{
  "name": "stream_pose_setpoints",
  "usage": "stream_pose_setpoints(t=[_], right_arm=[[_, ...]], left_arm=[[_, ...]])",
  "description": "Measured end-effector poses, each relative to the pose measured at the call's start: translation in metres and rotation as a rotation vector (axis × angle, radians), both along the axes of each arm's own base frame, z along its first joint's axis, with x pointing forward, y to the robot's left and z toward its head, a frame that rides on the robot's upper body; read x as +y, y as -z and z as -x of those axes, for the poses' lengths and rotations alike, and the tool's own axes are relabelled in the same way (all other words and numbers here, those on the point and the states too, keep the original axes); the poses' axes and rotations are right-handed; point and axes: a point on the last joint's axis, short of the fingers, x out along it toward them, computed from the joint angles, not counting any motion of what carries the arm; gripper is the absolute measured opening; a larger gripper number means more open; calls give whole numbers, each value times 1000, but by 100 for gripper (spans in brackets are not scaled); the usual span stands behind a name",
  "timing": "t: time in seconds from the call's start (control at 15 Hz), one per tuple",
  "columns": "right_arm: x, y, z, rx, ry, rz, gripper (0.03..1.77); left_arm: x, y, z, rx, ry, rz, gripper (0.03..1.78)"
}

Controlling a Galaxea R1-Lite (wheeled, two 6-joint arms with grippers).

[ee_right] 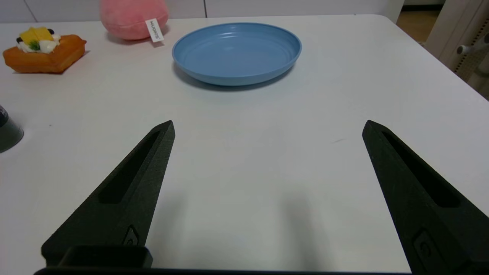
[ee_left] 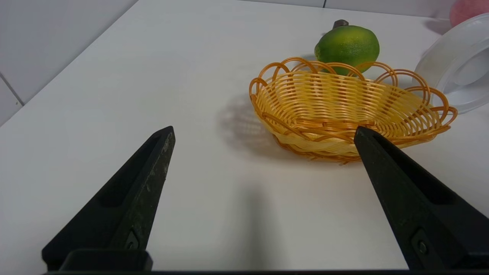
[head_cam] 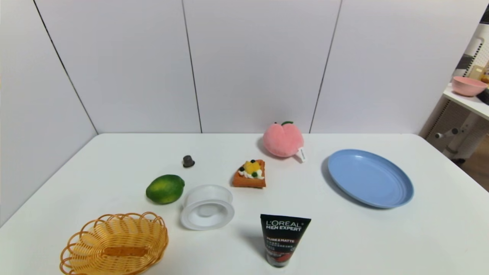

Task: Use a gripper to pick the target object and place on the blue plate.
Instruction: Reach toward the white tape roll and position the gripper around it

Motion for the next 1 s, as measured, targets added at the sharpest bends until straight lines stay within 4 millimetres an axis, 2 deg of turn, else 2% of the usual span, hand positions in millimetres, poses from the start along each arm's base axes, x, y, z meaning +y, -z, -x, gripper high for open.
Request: stream_pose_setpoints(t=[0.07,0.2,0.4,0.6,0.67,0.8,1.0], right_arm=[[0,-6,0,-5,3,-2,170],[0,-37,-3,-33,1,0,170],[0,-118,-19,-78,-62,29,170],[9,-189,-61,-72,-220,110,170],[16,-206,-78,-61,-290,142,170],[39,-231,-114,-16,-438,208,170],[85,-247,-162,99,-614,275,170]], left_arm=[[0,0,0,0,0,0,169],[0,0,0,0,0,1,169],[0,0,0,0,0,1,169],[0,0,0,0,0,1,169],[0,0,0,0,0,1,169],[0,0,0,0,0,1,169],[0,0,0,0,0,1,169]])
